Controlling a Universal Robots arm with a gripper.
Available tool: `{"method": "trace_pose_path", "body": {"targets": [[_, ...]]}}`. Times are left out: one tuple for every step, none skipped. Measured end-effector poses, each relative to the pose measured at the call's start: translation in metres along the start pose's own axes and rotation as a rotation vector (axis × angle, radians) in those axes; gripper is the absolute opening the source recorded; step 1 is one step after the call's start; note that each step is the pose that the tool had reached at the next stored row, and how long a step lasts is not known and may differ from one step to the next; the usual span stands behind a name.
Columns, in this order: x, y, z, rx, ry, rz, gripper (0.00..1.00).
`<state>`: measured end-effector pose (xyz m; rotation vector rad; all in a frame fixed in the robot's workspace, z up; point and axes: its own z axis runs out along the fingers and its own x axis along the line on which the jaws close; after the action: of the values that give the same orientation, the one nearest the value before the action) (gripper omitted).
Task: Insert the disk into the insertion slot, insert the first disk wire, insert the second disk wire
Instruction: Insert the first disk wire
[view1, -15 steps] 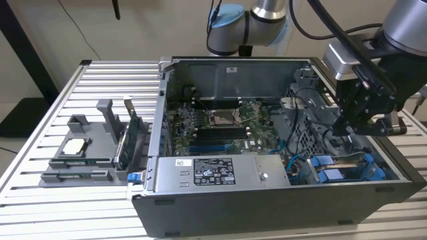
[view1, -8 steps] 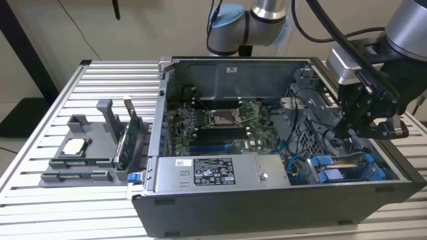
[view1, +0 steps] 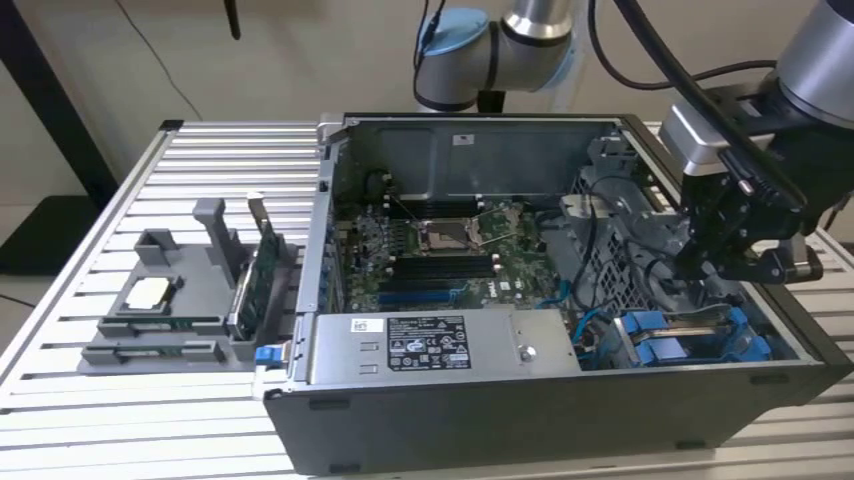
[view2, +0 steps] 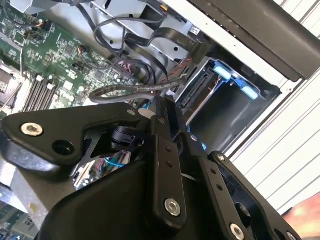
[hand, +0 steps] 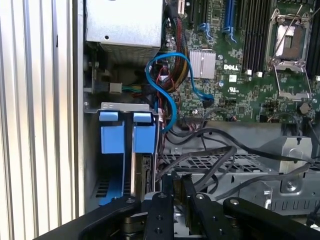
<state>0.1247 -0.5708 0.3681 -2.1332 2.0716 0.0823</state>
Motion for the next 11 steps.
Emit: {"method": "trace_pose_path", "body": {"targets": [[0.0002, -0.0007, 0.0004, 0.0, 0.0, 0.0, 0.19], [0.0005, -0.0013, 0.0009, 0.0, 0.0001, 0.0, 0.19], [0.0007, -0.0018, 0.0014, 0.0, 0.0002, 0.0, 0.19], [0.0009, -0.0022, 0.002, 0.0, 0.0003, 0.0, 0.19], [0.0011, -0.0026, 0.0026, -0.0001, 0.0002, 0.0, 0.19], [0.0012, -0.0029, 0.0032, 0.0, 0.0002, 0.0, 0.19], [0.0013, -0.0032, 0.0039, 0.0, 0.0002, 0.0, 0.19], [0.0014, -0.0034, 0.0044, 0.0, 0.0003, 0.0, 0.19], [0.0015, -0.0036, 0.0049, 0.0, 0.0002, 0.0, 0.19], [0.0016, -0.0038, 0.0054, 0.0, 0.0002, 0.0, 0.19], [0.0017, -0.0039, 0.0059, 0.0, 0.0003, 0.0, 0.19]]}}
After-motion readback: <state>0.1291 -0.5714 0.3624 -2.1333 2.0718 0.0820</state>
